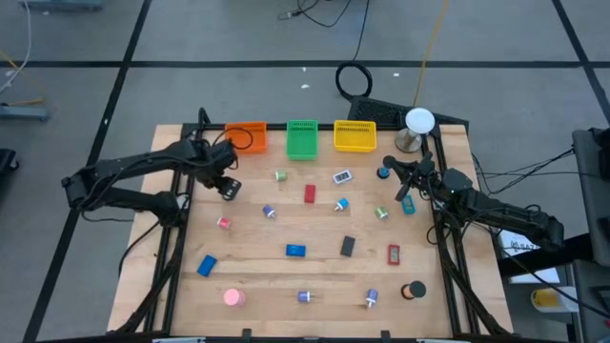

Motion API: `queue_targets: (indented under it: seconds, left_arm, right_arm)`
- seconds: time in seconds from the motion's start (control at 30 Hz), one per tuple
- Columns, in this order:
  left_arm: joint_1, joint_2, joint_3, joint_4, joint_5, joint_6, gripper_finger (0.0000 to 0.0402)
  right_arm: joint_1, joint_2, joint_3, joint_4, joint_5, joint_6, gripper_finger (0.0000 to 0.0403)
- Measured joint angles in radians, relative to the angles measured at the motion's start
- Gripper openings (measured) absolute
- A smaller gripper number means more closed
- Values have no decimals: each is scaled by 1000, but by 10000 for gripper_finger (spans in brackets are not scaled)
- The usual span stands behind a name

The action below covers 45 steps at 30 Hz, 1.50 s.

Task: Pick & Place Office items
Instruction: Put the white hourglass into the green bin

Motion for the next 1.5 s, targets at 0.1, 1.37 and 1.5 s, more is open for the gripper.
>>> queue_targets:
  seconds: [0.1, 1.37, 1.5]
  left_arm:
    - [18, 0, 75, -32, 6, 27, 209]
    - [-160, 755, 801, 23, 61, 428, 210]
    - [-158, 820, 848, 27, 41, 463, 214]
  right_arm:
    - [0, 0, 0, 0, 0, 0, 0]
    - [0, 0, 0, 0, 0, 0, 0]
    - [0, 0, 0, 0, 0, 0, 0]
